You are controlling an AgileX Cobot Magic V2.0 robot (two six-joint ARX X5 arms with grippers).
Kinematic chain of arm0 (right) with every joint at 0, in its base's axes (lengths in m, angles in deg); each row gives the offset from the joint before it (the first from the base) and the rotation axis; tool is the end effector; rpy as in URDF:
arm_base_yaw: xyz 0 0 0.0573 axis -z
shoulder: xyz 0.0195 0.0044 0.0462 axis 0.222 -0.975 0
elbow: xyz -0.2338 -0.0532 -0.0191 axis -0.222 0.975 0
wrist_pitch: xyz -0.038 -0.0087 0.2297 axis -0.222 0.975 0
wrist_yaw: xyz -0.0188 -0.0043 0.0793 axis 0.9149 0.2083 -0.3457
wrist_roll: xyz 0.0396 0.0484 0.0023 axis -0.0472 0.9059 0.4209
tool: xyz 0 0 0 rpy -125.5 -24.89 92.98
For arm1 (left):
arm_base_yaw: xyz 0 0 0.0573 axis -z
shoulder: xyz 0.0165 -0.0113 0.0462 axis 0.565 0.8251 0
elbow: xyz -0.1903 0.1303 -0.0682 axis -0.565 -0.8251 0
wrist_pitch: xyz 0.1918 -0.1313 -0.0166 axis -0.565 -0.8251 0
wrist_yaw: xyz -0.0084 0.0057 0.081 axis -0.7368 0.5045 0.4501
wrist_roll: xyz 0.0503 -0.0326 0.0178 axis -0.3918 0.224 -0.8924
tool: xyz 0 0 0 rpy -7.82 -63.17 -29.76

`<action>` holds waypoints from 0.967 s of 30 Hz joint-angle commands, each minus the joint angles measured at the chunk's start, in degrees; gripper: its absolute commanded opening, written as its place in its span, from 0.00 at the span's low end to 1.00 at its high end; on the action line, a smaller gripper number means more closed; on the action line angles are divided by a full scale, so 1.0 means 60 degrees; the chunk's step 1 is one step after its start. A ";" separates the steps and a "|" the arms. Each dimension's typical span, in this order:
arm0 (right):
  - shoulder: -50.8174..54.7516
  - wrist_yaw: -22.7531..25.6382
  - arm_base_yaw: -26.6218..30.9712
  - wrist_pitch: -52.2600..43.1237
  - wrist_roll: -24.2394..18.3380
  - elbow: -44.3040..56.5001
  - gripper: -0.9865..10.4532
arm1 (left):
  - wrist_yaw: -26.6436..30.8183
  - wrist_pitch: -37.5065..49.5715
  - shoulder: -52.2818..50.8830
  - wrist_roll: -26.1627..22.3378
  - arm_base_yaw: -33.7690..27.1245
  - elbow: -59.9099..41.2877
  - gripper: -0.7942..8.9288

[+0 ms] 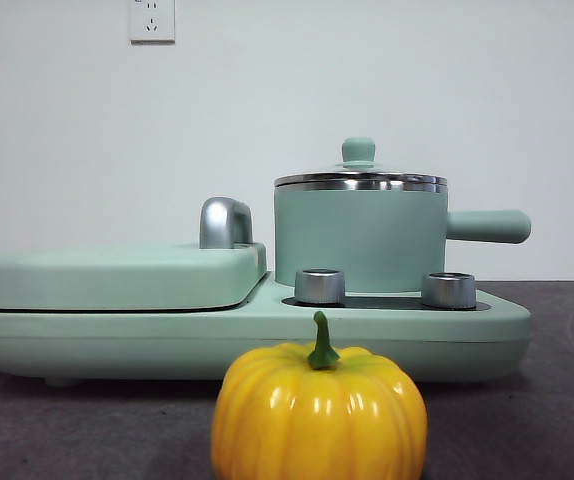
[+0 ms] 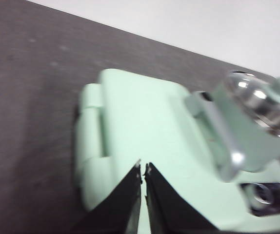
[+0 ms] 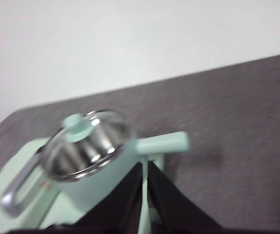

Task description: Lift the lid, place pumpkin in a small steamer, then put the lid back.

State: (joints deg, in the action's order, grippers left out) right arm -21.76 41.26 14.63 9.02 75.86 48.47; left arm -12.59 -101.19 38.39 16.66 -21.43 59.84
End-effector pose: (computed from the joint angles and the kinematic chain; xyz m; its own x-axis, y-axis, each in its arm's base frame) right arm 0.0997 0.0130 0.2713 0.9253 0.3471 -0.1526 -0.2742 0.8905 0.3630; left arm 0.1197 -0.0357 0.2316 0.8778 -0.3892 -0.2792 0.2704 0.8838 -0.3817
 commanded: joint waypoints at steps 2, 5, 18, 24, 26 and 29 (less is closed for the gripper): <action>-0.1096 -0.0900 -0.0029 0.1075 -0.0976 -0.1526 0.10 | -0.0663 -0.0197 0.1304 -0.0761 0.0273 0.1395 0.10; -0.1905 -0.1719 -0.0029 0.2160 -0.1734 -0.2663 0.10 | -0.1402 -0.0481 0.2397 -0.1118 0.0484 0.2448 0.10; -0.3133 -0.2881 -0.0029 0.4022 -0.3847 -0.4386 0.10 | -0.2976 -0.1198 0.5413 -0.1745 0.1566 0.5380 0.10; -0.3129 -0.2874 -0.0029 0.4025 -0.3829 -0.4386 0.29 | -0.2973 -0.0973 0.5661 -0.1752 0.1566 0.5380 0.26; -0.3133 -0.2823 -0.0029 0.4022 -0.3821 -0.4386 0.42 | -0.2973 -0.0925 0.5723 -0.1749 0.1566 0.5380 0.43; -0.3133 -0.2816 -0.0029 0.4022 -0.3821 -0.4386 0.52 | -0.2973 -0.0918 0.5774 -0.1745 0.1566 0.5380 0.64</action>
State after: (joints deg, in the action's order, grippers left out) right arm -40.27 24.37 14.63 33.59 53.35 23.14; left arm -30.15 -107.33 72.49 7.11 -12.25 90.88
